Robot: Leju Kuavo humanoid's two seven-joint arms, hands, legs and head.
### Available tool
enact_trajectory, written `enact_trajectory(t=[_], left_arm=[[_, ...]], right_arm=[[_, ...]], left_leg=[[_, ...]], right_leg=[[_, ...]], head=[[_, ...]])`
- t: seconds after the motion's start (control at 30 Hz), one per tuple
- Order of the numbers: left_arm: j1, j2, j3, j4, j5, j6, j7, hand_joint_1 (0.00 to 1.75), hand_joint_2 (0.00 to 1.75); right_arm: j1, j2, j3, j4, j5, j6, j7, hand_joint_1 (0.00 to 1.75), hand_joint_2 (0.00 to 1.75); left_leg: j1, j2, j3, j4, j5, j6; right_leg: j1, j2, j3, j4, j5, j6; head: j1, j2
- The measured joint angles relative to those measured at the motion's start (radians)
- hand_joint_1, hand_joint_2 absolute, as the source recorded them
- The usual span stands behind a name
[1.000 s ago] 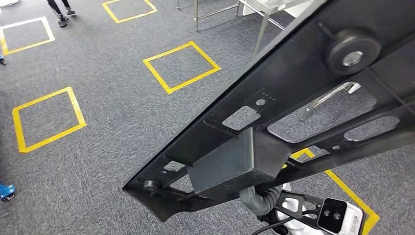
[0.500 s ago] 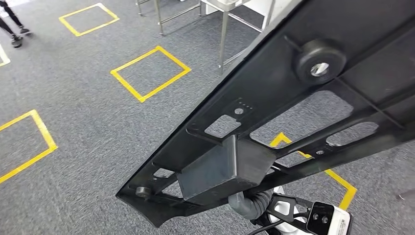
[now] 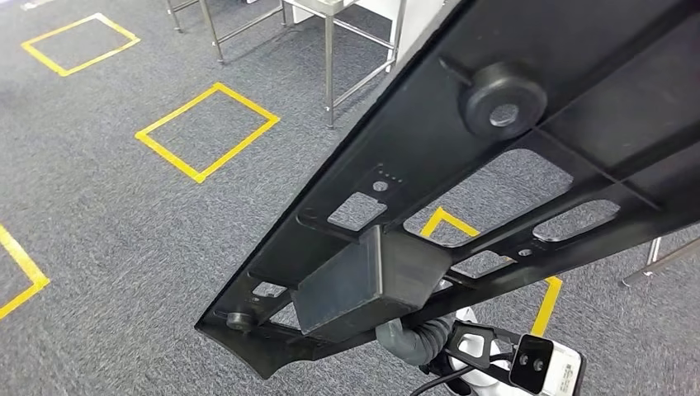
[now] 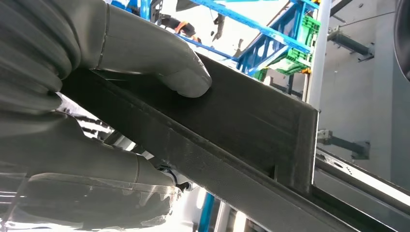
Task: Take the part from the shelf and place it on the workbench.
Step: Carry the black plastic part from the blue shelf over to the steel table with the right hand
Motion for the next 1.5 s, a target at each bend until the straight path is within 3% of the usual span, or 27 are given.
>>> enact_trajectory(t=[0.07, 0.13, 0.17, 0.23, 0.3, 0.33, 0.37, 0.4, 0.43, 0.5, 0.57, 0.63, 0.67, 0.73, 0.8, 0.87, 0.9, 0.93, 1.0, 1.07, 1.17, 1.23, 1.3, 1.37, 1.4, 1.43, 1.5], left_arm=[[0.000, -0.002, 0.003, 0.000, 0.000, -0.002, 0.001, 0.00, 1.75], [-0.003, -0.004, 0.007, 0.000, 0.000, -0.005, 0.003, 0.00, 1.75], [-0.005, -0.005, 0.008, 0.000, 0.000, -0.008, 0.004, 0.00, 1.75], [-0.007, -0.008, 0.012, 0.000, 0.000, -0.013, 0.007, 0.00, 1.75], [-0.004, -0.009, 0.016, 0.000, 0.000, -0.015, 0.007, 0.00, 1.75], [-0.001, -0.009, 0.017, 0.000, 0.000, -0.016, 0.007, 0.00, 1.75], [0.001, -0.009, 0.017, 0.000, 0.000, -0.018, 0.007, 0.00, 1.75], [0.002, -0.009, 0.017, 0.000, 0.000, -0.020, 0.006, 0.00, 1.75], [0.001, -0.009, 0.017, 0.000, 0.000, -0.023, 0.006, 0.00, 1.75], [0.000, -0.008, 0.017, 0.000, 0.000, -0.029, 0.006, 0.00, 1.75], [-0.001, -0.008, 0.017, 0.000, -0.001, -0.033, 0.007, 0.00, 1.75], [-0.004, -0.008, 0.017, 0.000, -0.001, -0.035, 0.009, 0.00, 1.75], [-0.006, -0.008, 0.017, 0.000, -0.001, -0.036, 0.010, 0.00, 1.75], [-0.008, -0.009, 0.017, 0.000, 0.000, -0.039, 0.011, 0.00, 1.75], [-0.004, -0.009, 0.017, 0.000, 0.000, -0.040, 0.011, 0.00, 1.75], [-0.001, -0.008, 0.018, 0.000, 0.000, -0.040, 0.011, 0.00, 1.75], [-0.002, -0.008, 0.018, 0.000, 0.000, -0.040, 0.011, 0.00, 1.75], [-0.003, -0.008, 0.018, 0.000, 0.000, -0.040, 0.012, 0.00, 1.75], [-0.005, -0.008, 0.018, 0.000, 0.000, -0.040, 0.012, 0.00, 1.75], [-0.006, -0.008, 0.018, 0.000, 0.000, -0.041, 0.013, 0.00, 1.75], [-0.010, -0.008, 0.018, 0.000, 0.000, -0.041, 0.013, 0.00, 1.75], [-0.012, -0.008, 0.018, 0.000, 0.000, -0.041, 0.014, 0.00, 1.75], [-0.010, -0.008, 0.018, 0.000, 0.000, -0.041, 0.014, 0.00, 1.75], [-0.005, -0.007, 0.018, 0.000, 0.000, -0.041, 0.014, 0.00, 1.75], [-0.003, -0.007, 0.018, 0.000, 0.000, -0.041, 0.014, 0.00, 1.75], [-0.003, -0.007, 0.018, 0.000, 0.000, -0.041, 0.014, 0.00, 1.75], [-0.003, -0.006, 0.018, 0.000, 0.000, -0.041, 0.014, 0.00, 1.75]], right_arm=[[-0.005, 0.002, 0.000, 0.003, 0.001, 0.003, 0.001, 1.75, 1.75], [-0.006, 0.004, 0.000, 0.006, 0.002, 0.003, 0.005, 1.75, 1.75], [-0.007, 0.006, 0.000, 0.007, 0.002, 0.004, 0.008, 1.75, 1.75], [-0.010, 0.011, 0.000, 0.007, 0.003, 0.006, 0.014, 1.75, 1.75], [-0.013, 0.017, 0.000, 0.010, 0.004, 0.007, 0.017, 1.75, 1.75], [-0.013, 0.018, 0.000, 0.012, 0.005, 0.007, 0.018, 1.75, 1.75], [-0.012, 0.019, 0.000, 0.014, 0.006, 0.007, 0.021, 1.75, 1.75], [-0.013, 0.020, 0.000, 0.015, 0.008, 0.007, 0.025, 1.75, 1.75], [-0.014, 0.021, 0.000, 0.017, 0.010, 0.006, 0.030, 1.75, 1.75], [-0.018, 0.026, 0.000, 0.017, 0.013, 0.004, 0.039, 1.75, 1.75], [-0.023, 0.029, -0.001, 0.018, 0.014, 0.003, 0.045, 1.75, 1.75], [-0.024, 0.030, -0.003, 0.021, 0.015, 0.003, 0.047, 1.75, 1.75], [-0.024, 0.030, -0.004, 0.023, 0.016, 0.003, 0.047, 1.75, 1.75], [-0.025, 0.029, -0.008, 0.027, 0.016, 0.003, 0.043, 1.75, 1.75], [-0.025, 0.029, -0.012, 0.032, 0.016, 0.003, 0.039, 1.75, 1.75], [-0.022, 0.027, -0.014, 0.038, 0.016, 0.004, 0.034, 1.75, 1.75], [-0.021, 0.027, -0.015, 0.041, 0.016, 0.004, 0.033, 1.75, 1.75], [-0.020, 0.026, -0.016, 0.043, 0.016, 0.005, 0.033, 1.75, 1.75], [-0.021, 0.026, -0.018, 0.046, 0.015, 0.006, 0.032, 1.75, 1.75], [-0.022, 0.026, -0.018, 0.046, 0.015, 0.006, 0.032, 1.75, 1.75], [-0.021, 0.025, -0.019, 0.047, 0.014, 0.006, 0.031, 1.75, 1.75], [-0.023, 0.025, -0.020, 0.048, 0.014, 0.006, 0.030, 1.75, 1.75], [-0.024, 0.026, -0.020, 0.049, 0.014, 0.006, 0.029, 1.75, 1.75], [-0.022, 0.026, -0.020, 0.052, 0.014, 0.006, 0.030, 1.75, 1.75], [-0.021, 0.026, -0.020, 0.054, 0.014, 0.006, 0.030, 1.75, 1.75], [-0.021, 0.026, -0.020, 0.055, 0.014, 0.006, 0.030, 1.75, 1.75], [-0.020, 0.026, -0.020, 0.056, 0.014, 0.006, 0.030, 1.75, 1.75]], left_leg=[[-0.004, 0.018, 0.004, 0.001, -0.005, -0.010], [-0.006, 0.035, 0.009, -0.001, -0.010, -0.021], [-0.004, 0.027, 0.010, 0.004, -0.016, -0.027], [0.001, -0.017, -0.011, 0.060, -0.054, -0.035], [0.004, -0.057, -0.072, 0.189, -0.114, -0.040], [0.005, -0.063, -0.104, 0.250, -0.133, -0.043], [0.005, -0.066, -0.124, 0.283, -0.134, -0.044], [0.006, -0.067, -0.126, 0.276, -0.115, -0.045], [0.007, -0.071, -0.111, 0.231, -0.079, -0.044], [0.013, -0.107, -0.059, 0.100, -0.012, -0.042], [0.015, -0.142, -0.031, 0.032, 0.005, -0.034], [0.013, -0.137, -0.028, 0.024, 0.003, -0.021], [0.013, -0.127, -0.026, 0.020, 0.006, -0.014], [0.015, -0.104, -0.022, 0.011, 0.012, 0.001], [0.011, -0.078, -0.022, 0.009, 0.012, 0.009], [0.008, -0.051, -0.022, 0.009, 0.010, 0.011], [0.008, -0.039, -0.021, 0.009, 0.009, 0.010], [0.008, -0.027, -0.019, 0.009, 0.007, 0.009], [0.006, -0.008, -0.013, 0.009, 0.003, 0.004], [0.003, 0.006, -0.008, 0.009, -0.001, -0.006], [0.001, 0.026, 0.002, 0.003, -0.005, -0.022], [0.003, -0.003, -0.008, 0.037, -0.033, -0.030], [0.007, -0.048, -0.059, 0.151, -0.094, -0.035], [0.007, -0.063, -0.117, 0.267, -0.134, -0.038], [0.008, -0.066, -0.127, 0.281, -0.127, -0.038], [0.008, -0.068, -0.118, 0.254, -0.099, -0.038], [0.011, -0.093, -0.064, 0.126, -0.028, -0.034]], right_leg=[[0.010, -0.021, 0.028, -0.061, 0.011, -0.011], [0.011, 0.001, 0.027, -0.066, 0.013, -0.022], [0.009, 0.013, 0.029, -0.070, 0.015, -0.027], [0.003, 0.033, 0.034, -0.079, 0.021, -0.039], [0.003, 0.056, 0.035, -0.080, 0.021, -0.045], [0.003, 0.069, 0.035, -0.079, 0.021, -0.046], [0.004, 0.083, 0.035, -0.077, 0.021, -0.046], [0.003, 0.097, 0.036, -0.075, 0.020, -0.045], [0.003, 0.111, 0.036, -0.072, 0.019, -0.044], [0.003, 0.135, 0.033, -0.062, 0.014, -0.036], [0.002, 0.156, 0.023, -0.054, 0.013, -0.024], [-0.001, 0.175, 0.015, -0.055, 0.018, -0.010], [-0.002, 0.169, 0.013, -0.052, 0.017, -0.005], [-0.001, 0.122, -0.009, -0.006, -0.014, 0.006], [-0.002, 0.072, -0.065, 0.111, -0.074, 0.012], [-0.005, 0.060, -0.113, 0.207, -0.104, 0.016], [-0.005, 0.057, -0.112, 0.205, -0.092, 0.016], [-0.005, 0.051, -0.090, 0.166, -0.065, 0.015], [0.001, 0.019, -0.015, 0.027, -0.007, 0.006], [0.010, -0.006, 0.028, -0.056, 0.013, -0.007], [0.011, 0.017, 0.030, -0.071, 0.016, -0.023], [0.005, 0.035, 0.037, -0.083, 0.023, -0.036], [0.002, 0.055, 0.040, -0.087, 0.026, -0.044], [0.004, 0.080, 0.040, -0.086, 0.025, -0.047], [0.004, 0.094, 0.040, -0.084, 0.025, -0.047], [0.004, 0.107, 0.041, -0.082, 0.024, -0.045], [0.004, 0.132, 0.042, -0.075, 0.020, -0.040]], head=[[0.000, 0.000], [0.000, 0.000], [0.000, 0.000], [0.000, 0.000], [0.000, 0.000], [0.000, 0.000], [0.000, 0.000], [0.000, 0.000], [0.000, 0.000], [0.000, 0.000], [0.000, 0.000], [0.000, 0.000], [0.000, 0.000], [0.000, 0.000], [0.000, 0.000], [0.000, 0.000], [0.000, 0.000], [0.000, 0.000], [0.000, 0.000], [0.000, 0.000], [0.000, 0.000], [0.000, 0.000], [0.000, 0.000], [0.000, 0.000], [0.000, 0.000], [0.000, 0.000], [0.000, 0.000]])
